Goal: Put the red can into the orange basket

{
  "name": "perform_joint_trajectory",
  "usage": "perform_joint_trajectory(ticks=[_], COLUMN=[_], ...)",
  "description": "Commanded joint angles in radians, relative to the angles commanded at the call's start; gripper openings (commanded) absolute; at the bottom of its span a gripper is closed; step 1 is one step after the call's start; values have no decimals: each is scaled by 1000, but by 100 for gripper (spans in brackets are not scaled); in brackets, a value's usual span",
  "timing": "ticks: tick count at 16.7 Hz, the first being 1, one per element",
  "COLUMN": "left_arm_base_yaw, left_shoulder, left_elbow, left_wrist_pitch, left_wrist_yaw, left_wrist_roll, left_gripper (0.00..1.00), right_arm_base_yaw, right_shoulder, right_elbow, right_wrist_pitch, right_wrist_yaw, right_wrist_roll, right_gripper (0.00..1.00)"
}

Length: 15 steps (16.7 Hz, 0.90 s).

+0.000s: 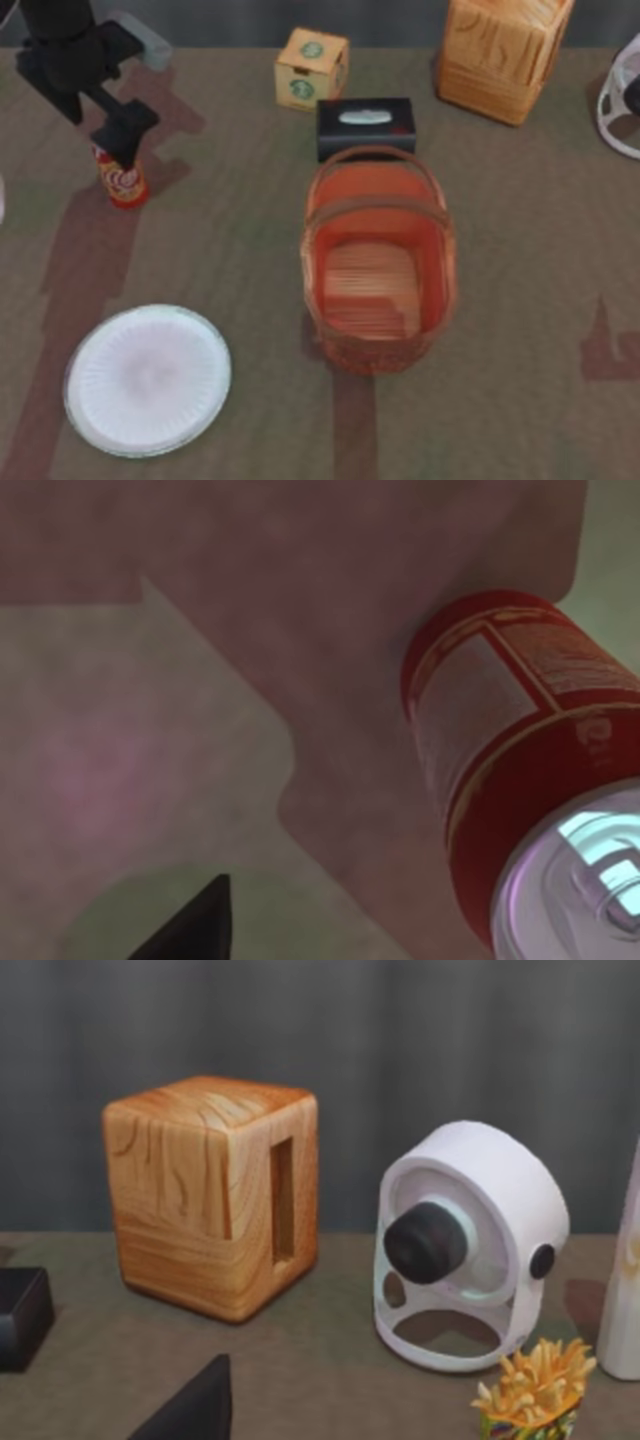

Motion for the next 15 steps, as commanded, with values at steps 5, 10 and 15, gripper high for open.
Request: perform_joint_trajectory(ticks=[5, 10, 15], left_arm_base_yaw=[-1, 0, 0], left_shoulder=[-24, -31, -31], left_elbow=[-189, -244, -244], left_wrist_pitch=[158, 211, 211], left_wrist_yaw=[0, -1, -1], left_wrist_roll=[0, 0, 0], left_gripper=[100, 100, 70], right_arm_base_yaw=[0, 0, 0], right_shoulder=[0, 0, 0], right_elbow=[0, 0, 0], right_wrist_pitch=[0, 0, 0], right_wrist_yaw=[0, 0, 0], right_wrist_roll=[0, 0, 0], right_gripper=[100, 100, 100])
